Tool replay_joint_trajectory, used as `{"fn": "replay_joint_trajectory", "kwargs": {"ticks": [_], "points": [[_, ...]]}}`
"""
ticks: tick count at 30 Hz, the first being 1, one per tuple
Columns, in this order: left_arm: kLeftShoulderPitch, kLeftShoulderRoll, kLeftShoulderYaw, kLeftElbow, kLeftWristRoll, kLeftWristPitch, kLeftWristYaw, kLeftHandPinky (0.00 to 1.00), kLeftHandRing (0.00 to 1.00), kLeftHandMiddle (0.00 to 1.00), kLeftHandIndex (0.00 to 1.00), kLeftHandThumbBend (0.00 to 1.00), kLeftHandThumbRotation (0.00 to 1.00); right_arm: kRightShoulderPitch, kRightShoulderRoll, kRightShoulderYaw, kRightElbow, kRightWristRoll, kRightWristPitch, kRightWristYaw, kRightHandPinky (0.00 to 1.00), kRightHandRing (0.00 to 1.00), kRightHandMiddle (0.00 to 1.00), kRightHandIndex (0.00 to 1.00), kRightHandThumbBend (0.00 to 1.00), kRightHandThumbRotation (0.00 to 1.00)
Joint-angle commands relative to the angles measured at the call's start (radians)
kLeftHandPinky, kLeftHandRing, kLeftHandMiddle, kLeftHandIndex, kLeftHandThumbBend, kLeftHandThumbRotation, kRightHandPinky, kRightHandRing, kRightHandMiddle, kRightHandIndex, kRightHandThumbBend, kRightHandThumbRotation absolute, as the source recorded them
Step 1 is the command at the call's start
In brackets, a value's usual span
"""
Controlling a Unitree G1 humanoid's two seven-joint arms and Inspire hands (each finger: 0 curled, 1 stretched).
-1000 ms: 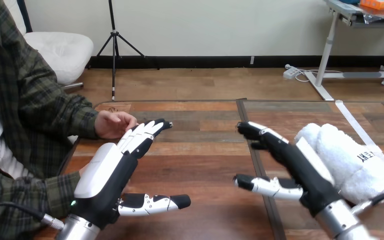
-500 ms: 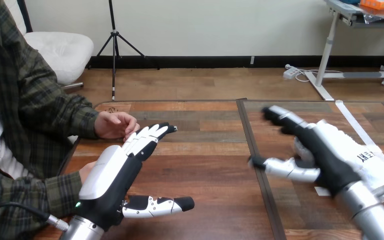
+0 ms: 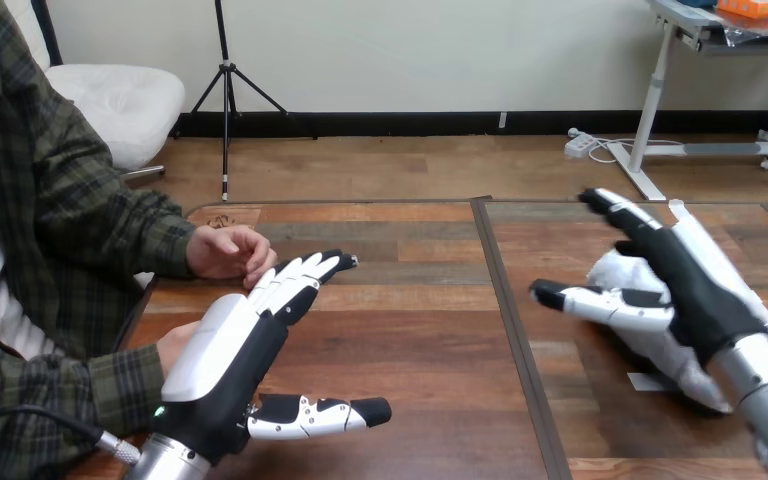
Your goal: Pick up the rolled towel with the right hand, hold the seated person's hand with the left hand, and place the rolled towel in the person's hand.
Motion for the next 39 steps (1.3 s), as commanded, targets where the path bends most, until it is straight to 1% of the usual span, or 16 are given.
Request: {"fn": "replay_joint_trajectory", "kwargs": {"ticks": [1, 4, 6, 9, 12, 13, 16, 19, 21, 23, 25, 27, 30, 33, 35, 39], "points": [[-0.042, -0.012, -0.02, -0.063, -0.034, 0.002, 0.003, 0.99, 0.95, 0.94, 0.9, 1.0, 0.58, -0.115, -0.083, -0.037, -0.283, -0.039, 0.199, 0.054, 0.89, 0.98, 0.96, 0.94, 1.0, 0.47], [-0.043, -0.015, -0.02, -0.063, -0.03, 0.0, 0.007, 0.99, 0.95, 0.94, 0.9, 1.0, 0.58, -0.131, -0.101, -0.036, -0.308, -0.049, 0.237, 0.068, 0.89, 0.98, 0.95, 0.95, 1.0, 0.45], [-0.042, -0.016, -0.021, -0.065, -0.027, 0.001, 0.008, 0.99, 0.95, 0.94, 0.9, 1.0, 0.59, -0.137, -0.111, -0.036, -0.318, -0.052, 0.251, 0.074, 0.89, 0.99, 0.95, 0.95, 1.0, 0.44], [-0.042, -0.019, -0.021, -0.065, -0.023, 0.001, 0.012, 0.99, 0.95, 0.94, 0.9, 1.0, 0.6, -0.154, -0.134, -0.034, -0.321, -0.06, 0.272, 0.089, 0.9, 1.0, 0.95, 0.96, 1.0, 0.42], [-0.042, -0.022, -0.021, -0.066, -0.025, 0.002, 0.011, 0.99, 0.95, 0.94, 0.9, 1.0, 0.61, -0.174, -0.153, -0.03, -0.321, -0.073, 0.307, 0.102, 0.9, 1.0, 0.94, 0.97, 1.0, 0.42], [-0.041, -0.023, -0.022, -0.068, -0.026, 0.003, 0.01, 0.99, 0.95, 0.94, 0.9, 1.0, 0.61, -0.184, -0.162, -0.026, -0.324, -0.082, 0.337, 0.115, 0.9, 1.0, 0.94, 0.97, 1.0, 0.42], [-0.04, -0.026, -0.022, -0.073, -0.022, 0.006, 0.013, 0.99, 0.95, 0.94, 0.9, 1.0, 0.61, -0.206, -0.182, -0.016, -0.33, -0.1, 0.403, 0.144, 0.9, 1.0, 0.95, 0.98, 1.0, 0.44], [-0.04, -0.028, -0.022, -0.074, -0.017, 0.007, 0.018, 0.98, 0.95, 0.93, 0.89, 1.0, 0.61, -0.23, -0.202, -0.003, -0.327, -0.118, 0.459, 0.174, 0.9, 1.0, 0.96, 0.98, 1.0, 0.45], [-0.039, -0.029, -0.024, -0.076, -0.016, 0.009, 0.018, 0.98, 0.95, 0.93, 0.89, 1.0, 0.61, -0.241, -0.213, 0.003, -0.327, -0.125, 0.488, 0.191, 0.9, 1.0, 0.97, 0.98, 1.0, 0.45], [-0.038, -0.031, -0.024, -0.08, -0.019, 0.011, 0.016, 0.98, 0.95, 0.93, 0.89, 1.0, 0.61, -0.263, -0.233, 0.016, -0.314, -0.136, 0.527, 0.22, 0.89, 1.0, 0.97, 0.98, 1.0, 0.45], [-0.036, -0.033, -0.024, -0.083, -0.018, 0.012, 0.018, 0.98, 0.95, 0.93, 0.89, 1.0, 0.62, -0.283, -0.249, 0.027, -0.294, -0.142, 0.549, 0.243, 0.88, 1.0, 0.98, 0.98, 1.0, 0.45], [-0.035, -0.035, -0.023, -0.085, -0.014, 0.013, 0.022, 0.98, 0.95, 0.93, 0.89, 1.0, 0.62, -0.298, -0.26, 0.034, -0.275, -0.145, 0.559, 0.259, 0.87, 1.0, 0.99, 0.98, 1.0, 0.44], [-0.034, -0.034, -0.023, -0.085, -0.017, 0.012, 0.018, 0.98, 0.95, 0.93, 0.89, 1.0, 0.62, -0.334, -0.284, 0.06, -0.219, -0.165, 0.569, 0.278, 0.84, 0.98, 0.99, 0.98, 1.0, 0.44], [-0.032, -0.036, -0.023, -0.09, -0.022, 0.014, 0.012, 0.98, 0.95, 0.93, 0.89, 1.0, 0.62, -0.359, -0.296, 0.07, -0.162, -0.167, 0.556, 0.28, 0.81, 0.96, 0.98, 0.98, 1.0, 0.44], [-0.032, -0.037, -0.023, -0.09, -0.02, 0.013, 0.015, 0.98, 0.95, 0.93, 0.89, 1.0, 0.62, -0.386, -0.307, 0.091, -0.117, -0.185, 0.558, 0.287, 0.8, 0.96, 0.98, 0.98, 1.0, 0.44], [-0.03, -0.038, -0.024, -0.093, -0.022, 0.014, 0.014, 0.98, 0.95, 0.93, 0.89, 1.0, 0.62, -0.427, -0.319, 0.111, -0.036, -0.193, 0.55, 0.29, 0.79, 0.95, 0.98, 0.98, 1.0, 0.44]]}}
